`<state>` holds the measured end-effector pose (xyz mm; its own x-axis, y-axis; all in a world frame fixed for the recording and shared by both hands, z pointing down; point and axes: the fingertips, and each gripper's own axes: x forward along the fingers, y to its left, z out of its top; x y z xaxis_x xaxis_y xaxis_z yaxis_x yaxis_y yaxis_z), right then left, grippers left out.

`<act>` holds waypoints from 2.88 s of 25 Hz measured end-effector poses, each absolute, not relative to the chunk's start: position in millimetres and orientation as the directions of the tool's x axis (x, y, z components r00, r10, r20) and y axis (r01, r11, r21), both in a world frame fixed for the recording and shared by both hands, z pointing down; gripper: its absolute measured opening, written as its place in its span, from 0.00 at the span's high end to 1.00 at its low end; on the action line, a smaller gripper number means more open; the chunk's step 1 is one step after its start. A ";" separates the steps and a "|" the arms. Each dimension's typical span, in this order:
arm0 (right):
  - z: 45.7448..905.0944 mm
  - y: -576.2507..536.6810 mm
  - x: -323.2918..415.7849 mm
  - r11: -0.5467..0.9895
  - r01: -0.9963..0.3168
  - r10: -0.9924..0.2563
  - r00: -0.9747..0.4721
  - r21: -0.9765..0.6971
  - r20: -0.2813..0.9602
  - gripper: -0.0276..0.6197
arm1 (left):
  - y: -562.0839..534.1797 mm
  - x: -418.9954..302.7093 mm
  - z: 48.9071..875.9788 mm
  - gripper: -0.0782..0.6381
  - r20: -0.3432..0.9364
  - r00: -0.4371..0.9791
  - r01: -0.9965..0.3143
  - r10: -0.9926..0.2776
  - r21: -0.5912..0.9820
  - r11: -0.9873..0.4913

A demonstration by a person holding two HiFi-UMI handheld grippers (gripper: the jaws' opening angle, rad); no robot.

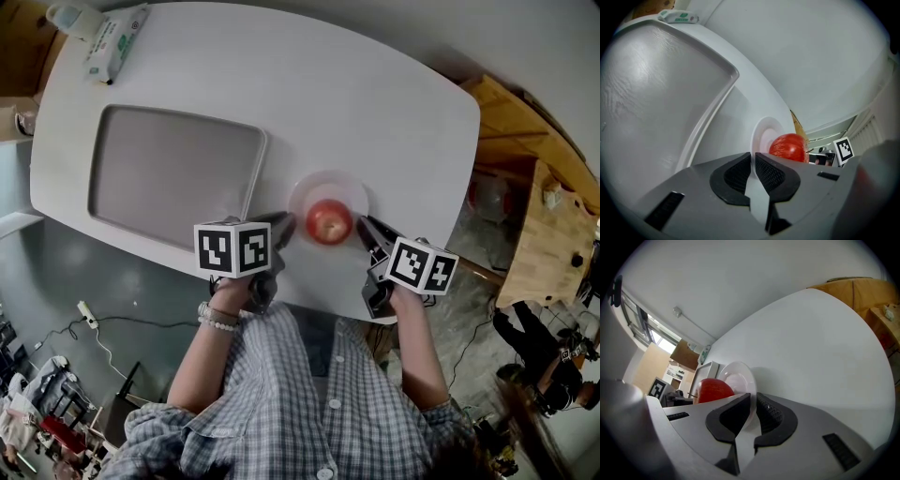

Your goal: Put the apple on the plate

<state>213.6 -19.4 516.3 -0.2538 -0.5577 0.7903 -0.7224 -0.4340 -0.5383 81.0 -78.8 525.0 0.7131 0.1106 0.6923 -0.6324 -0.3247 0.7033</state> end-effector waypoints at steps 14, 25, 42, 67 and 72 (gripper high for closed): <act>501.9 -7.5 213.5 -0.436 -0.722 -0.559 -0.250 -0.537 0.791 0.88 | -64.9 80.2 511.2 0.84 0.696 0.706 -0.628 0.135 0.702 -0.335; 493.9 17.5 207.2 -0.427 -0.720 -0.543 -0.281 -0.548 0.791 0.88 | -39.5 73.3 500.9 0.84 0.693 0.710 -0.634 0.126 0.706 -0.315; 485.7 25.9 180.7 -0.351 -0.747 -0.503 -0.358 -0.565 0.787 0.88 | -16.0 40.8 490.8 0.84 0.672 0.740 -0.654 0.035 0.730 -0.200; 471.7 -59.1 112.4 -0.229 -0.781 -0.462 -0.438 -0.581 0.771 0.88 | -78.1 -32.4 475.7 0.84 0.661 0.746 -0.666 -0.084 0.737 -0.116; 473.8 -84.6 94.0 -0.203 -0.788 -0.442 -0.456 -0.581 0.773 0.88 | -98.4 -51.2 478.1 0.84 0.664 0.740 -0.672 -0.104 0.735 -0.092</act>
<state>94.0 -84.6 473.8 -0.4556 -0.4422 0.7726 -0.7882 -0.2030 -0.5810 -51.2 -98.4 478.1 0.7405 -0.1036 0.6641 -0.6719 -0.0924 0.7348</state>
